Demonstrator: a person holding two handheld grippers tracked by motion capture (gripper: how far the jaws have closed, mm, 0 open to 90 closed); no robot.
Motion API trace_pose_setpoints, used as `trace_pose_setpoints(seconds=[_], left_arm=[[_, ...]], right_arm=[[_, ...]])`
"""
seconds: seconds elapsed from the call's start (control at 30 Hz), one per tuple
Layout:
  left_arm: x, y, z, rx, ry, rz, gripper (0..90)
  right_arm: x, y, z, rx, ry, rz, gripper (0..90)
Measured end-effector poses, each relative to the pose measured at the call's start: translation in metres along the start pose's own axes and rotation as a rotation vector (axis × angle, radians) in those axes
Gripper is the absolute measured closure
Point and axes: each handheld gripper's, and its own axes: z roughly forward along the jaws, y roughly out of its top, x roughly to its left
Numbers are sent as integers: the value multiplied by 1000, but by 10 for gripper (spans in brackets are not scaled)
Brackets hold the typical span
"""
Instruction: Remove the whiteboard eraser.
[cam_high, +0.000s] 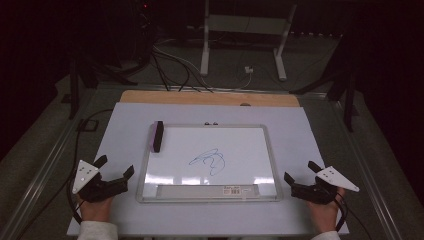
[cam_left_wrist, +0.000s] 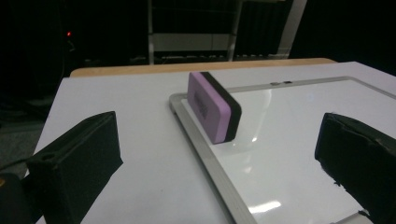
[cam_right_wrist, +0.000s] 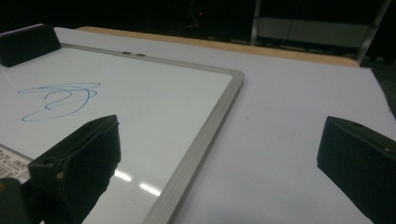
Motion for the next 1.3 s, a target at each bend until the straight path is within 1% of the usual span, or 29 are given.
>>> trace_pose_setpoints(seconds=[0.07,0.1,0.13,0.23,0.27,0.37,0.4,0.43,0.53,0.6,0.87,0.93,1.03,1.1,1.2,1.23,1.3], left_arm=[[1,0,1,13,11,-4,12],[1,0,2,17,16,-5,12],[1,0,3,29,23,-4,12],[2,2,6,58,26,-36,12],[2,5,7,73,30,-36,12],[1,12,10,100,26,-31,13],[0,14,11,103,25,-30,12],[0,16,13,104,18,-37,13],[0,23,20,120,-2,-48,13],[-1,28,26,139,-4,-40,13],[-4,45,48,138,-21,-34,41],[-4,47,52,130,-20,-36,42],[-3,50,57,127,-13,-38,41],[-4,50,60,122,-11,-48,35],[-6,49,63,117,-10,-43,18],[-6,49,65,122,-6,-41,18],[-6,50,68,122,-9,-47,12]], right_arm=[[-2,-1,1,5,-9,5,0],[-3,-2,2,9,-11,-1,0],[-3,-2,2,11,-11,3,0],[-3,-2,2,8,-16,4,0],[-3,-2,2,11,-18,5,0],[-4,-2,1,9,-24,2,0],[-4,-2,1,7,-24,6,0],[-4,-2,1,6,-26,11,0],[-4,-2,0,6,-32,10,0],[-4,-3,0,7,-33,10,0],[-5,-2,-1,5,-35,12,0],[-5,-2,-1,4,-33,15,0],[-5,-2,-1,2,-33,16,0],[-5,-2,-1,1,-35,14,0],[-4,-2,-1,0,-40,6,0],[-4,-2,-1,0,-39,7,0],[-4,-2,-1,1,-39,2,0]])
